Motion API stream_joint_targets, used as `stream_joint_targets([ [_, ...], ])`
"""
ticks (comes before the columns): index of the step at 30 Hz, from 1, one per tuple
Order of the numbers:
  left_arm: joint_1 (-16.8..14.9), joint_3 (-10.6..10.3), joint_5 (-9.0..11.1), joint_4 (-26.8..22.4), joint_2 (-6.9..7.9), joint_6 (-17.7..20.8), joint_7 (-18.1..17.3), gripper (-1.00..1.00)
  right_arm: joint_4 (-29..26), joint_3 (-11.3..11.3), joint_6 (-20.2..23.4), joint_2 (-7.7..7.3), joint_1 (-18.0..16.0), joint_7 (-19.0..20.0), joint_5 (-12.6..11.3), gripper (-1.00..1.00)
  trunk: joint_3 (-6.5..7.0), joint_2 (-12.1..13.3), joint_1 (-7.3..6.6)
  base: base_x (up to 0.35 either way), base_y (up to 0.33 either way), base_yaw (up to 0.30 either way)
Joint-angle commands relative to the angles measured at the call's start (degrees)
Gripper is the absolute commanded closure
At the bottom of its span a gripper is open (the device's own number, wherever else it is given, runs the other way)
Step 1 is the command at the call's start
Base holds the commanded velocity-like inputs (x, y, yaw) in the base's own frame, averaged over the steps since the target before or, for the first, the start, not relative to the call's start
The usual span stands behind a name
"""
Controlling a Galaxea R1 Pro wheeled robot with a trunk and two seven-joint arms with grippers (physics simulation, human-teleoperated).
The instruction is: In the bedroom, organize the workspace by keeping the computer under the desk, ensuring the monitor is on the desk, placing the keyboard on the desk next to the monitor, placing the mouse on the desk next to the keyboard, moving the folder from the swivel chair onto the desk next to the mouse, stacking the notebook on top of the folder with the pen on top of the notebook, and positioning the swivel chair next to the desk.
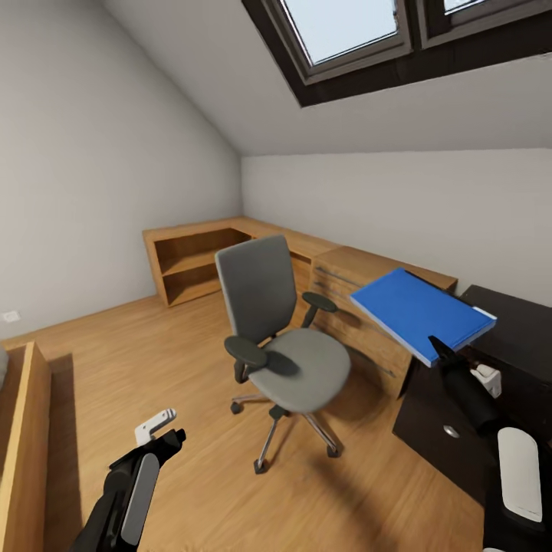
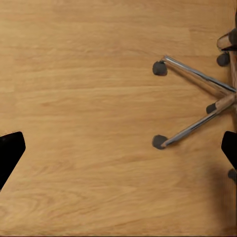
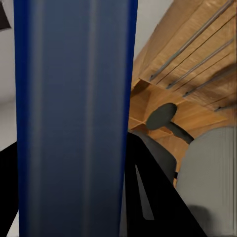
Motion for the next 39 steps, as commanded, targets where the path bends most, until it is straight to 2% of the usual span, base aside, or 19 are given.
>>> stream_joint_targets([
  [1,0.0,0.1,0.6,0.0,0.00,0.2,0.4,-1.00,0.0,-0.2,0.4,0.07,-0.1,0.2,0.0,1.00,0.13,0.4,-0.27,-0.337,0.000,-0.276],
  [8,0.5,0.1,0.2,8.7,0.20,-0.2,0.1,-1.00,0.1,-0.2,0.4,0.25,-0.1,-0.7,0.0,1.00,1.38,3.2,-1.80,-0.247,0.000,-0.287],
  [10,2.0,0.1,-1.5,10.2,0.54,-0.4,0.1,-1.00,0.1,-0.2,0.4,0.25,-0.1,-0.8,0.0,1.00,1.74,4.0,-2.24,-0.044,0.000,-0.293],
  [12,4.2,0.1,-5.3,11.7,0.86,-2.8,0.0,-1.00,0.1,-0.2,0.4,0.26,-0.1,-0.9,0.0,1.00,2.10,4.8,-2.68,-0.014,0.000,-0.295],
  [14,5.5,0.1,-8.0,14.9,1.01,-7.6,0.0,-1.00,0.1,-0.2,0.4,0.28,-0.1,-0.9,0.0,1.00,2.46,5.6,-3.12,-0.006,0.000,-0.295],
  [15,5.7,0.1,-8.5,16.1,1.08,-9.2,0.0,-1.00,0.1,-0.2,0.4,0.29,-0.1,-0.9,0.0,1.00,2.64,6.0,-3.34,-0.004,0.000,-0.296],
  [16,6.1,0.0,-9.9,21.6,1.78,-15.3,-0.1,-1.00,0.1,-0.2,0.4,0.31,-0.1,-0.9,0.0,1.00,2.82,6.4,-3.56,-0.002,0.000,-0.296],
  [17,6.2,-0.1,-10.2,23.4,2.01,-17.3,-0.1,-1.00,0.1,-0.2,0.4,0.31,-0.1,-0.9,0.0,1.00,3.00,6.8,-3.78,-0.002,0.000,-0.296],
  [19,6.3,-1.0,-11.8,30.5,2.63,-24.1,-0.1,-1.00,0.2,-0.1,0.4,0.34,-0.1,-1.2,0.0,1.00,3.36,7.6,-4.22,-0.001,0.000,-0.296],
  [22,6.5,-2.0,-14.6,37.7,3.30,-33.4,-0.6,-1.00,0.5,-0.1,0.3,0.46,-0.1,-2.5,-0.1,1.00,3.90,8.8,-4.88,0.000,0.000,-0.296],
  [27,6.5,-2.2,-15.3,41.3,3.98,-36.0,-1.9,-1.00,2.4,0.2,-0.3,0.73,-0.1,-3.6,-0.1,1.00,4.80,10.8,-5.98,0.000,0.000,-0.297],
  [28,6.5,-2.2,-15.3,41.9,4.20,-36.2,-2.7,-1.00,3.9,0.4,-2.5,0.85,-0.1,-3.9,-0.1,1.00,4.98,11.2,-6.20,0.000,0.000,-0.299],
  [35,6.5,-2.2,-15.3,42.5,4.27,-36.5,-3.1,-1.00,6.5,0.5,-3.9,0.86,-0.1,-4.0,-0.1,1.00,6.23,14.0,-7.73,0.000,0.000,-0.300],
  [39,6.5,-2.3,-15.3,42.7,4.26,-40.7,-3.6,-1.00,7.2,0.5,-4.1,0.86,-0.2,-4.0,-0.1,1.00,6.23,14.0,-7.73,0.000,0.000,-0.300],
])
